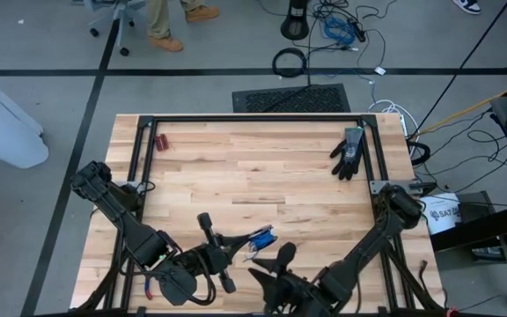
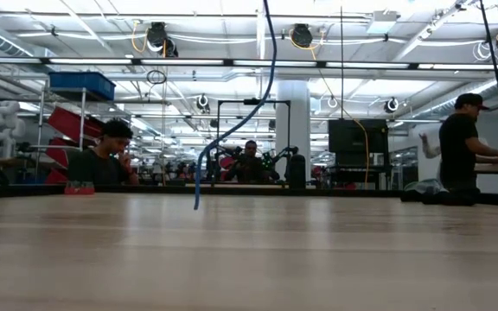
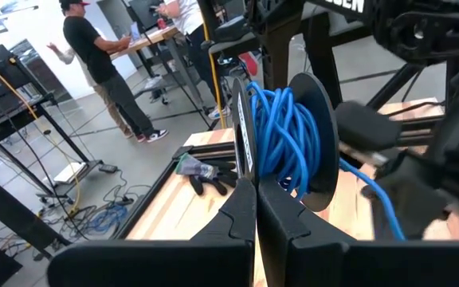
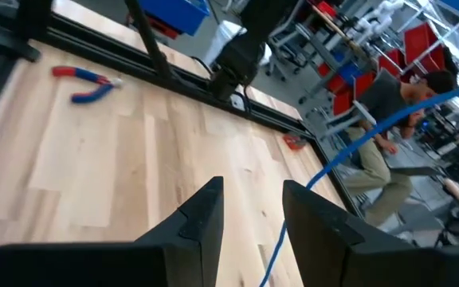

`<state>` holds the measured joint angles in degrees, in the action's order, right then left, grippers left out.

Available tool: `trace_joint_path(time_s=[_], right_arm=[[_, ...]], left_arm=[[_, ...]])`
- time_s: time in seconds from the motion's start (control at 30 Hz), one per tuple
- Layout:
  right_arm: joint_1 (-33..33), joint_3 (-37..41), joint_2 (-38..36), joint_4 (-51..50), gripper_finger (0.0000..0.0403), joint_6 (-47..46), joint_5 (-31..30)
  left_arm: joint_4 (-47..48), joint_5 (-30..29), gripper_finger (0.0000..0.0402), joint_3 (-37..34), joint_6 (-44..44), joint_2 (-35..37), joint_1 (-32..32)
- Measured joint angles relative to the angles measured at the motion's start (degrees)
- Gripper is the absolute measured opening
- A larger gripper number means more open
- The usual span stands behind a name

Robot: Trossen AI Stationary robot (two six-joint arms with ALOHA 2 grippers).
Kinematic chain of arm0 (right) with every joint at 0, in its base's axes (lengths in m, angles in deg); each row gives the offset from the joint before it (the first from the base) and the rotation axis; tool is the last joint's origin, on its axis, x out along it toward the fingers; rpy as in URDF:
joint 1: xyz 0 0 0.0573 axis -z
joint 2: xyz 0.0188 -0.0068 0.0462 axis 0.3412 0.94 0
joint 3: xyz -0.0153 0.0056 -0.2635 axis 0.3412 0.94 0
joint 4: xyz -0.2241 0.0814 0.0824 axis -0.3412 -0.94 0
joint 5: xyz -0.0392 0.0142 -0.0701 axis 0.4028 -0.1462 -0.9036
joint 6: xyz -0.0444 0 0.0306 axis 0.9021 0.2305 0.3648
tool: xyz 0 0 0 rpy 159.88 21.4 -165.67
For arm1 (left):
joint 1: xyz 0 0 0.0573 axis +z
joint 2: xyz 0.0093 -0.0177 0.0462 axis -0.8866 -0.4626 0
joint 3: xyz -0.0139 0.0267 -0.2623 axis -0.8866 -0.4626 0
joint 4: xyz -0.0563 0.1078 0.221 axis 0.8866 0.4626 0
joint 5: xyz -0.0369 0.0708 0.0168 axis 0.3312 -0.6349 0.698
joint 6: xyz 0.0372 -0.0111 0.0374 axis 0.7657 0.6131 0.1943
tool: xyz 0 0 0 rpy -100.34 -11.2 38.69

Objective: Coil cords
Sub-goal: Uncoil the blue wire from the spool

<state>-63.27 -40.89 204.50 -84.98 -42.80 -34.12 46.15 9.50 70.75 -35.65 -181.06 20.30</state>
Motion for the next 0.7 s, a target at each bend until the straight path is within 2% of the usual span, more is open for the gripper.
trace_joint_path(time_s=[0.5,0.7], right_arm=[[1.60,0.00,0.19,-3.48,0.0115,-4.33,-6.96],[2.47,0.00,0.19,-3.46,0.0077,-4.37,-7.60]], left_arm=[[-0.09,0.00,0.0003,0.00,-0.07,0.00,0.00],[-0.14,0.00,0.0003,0.00,-0.11,0.00,0.00]])
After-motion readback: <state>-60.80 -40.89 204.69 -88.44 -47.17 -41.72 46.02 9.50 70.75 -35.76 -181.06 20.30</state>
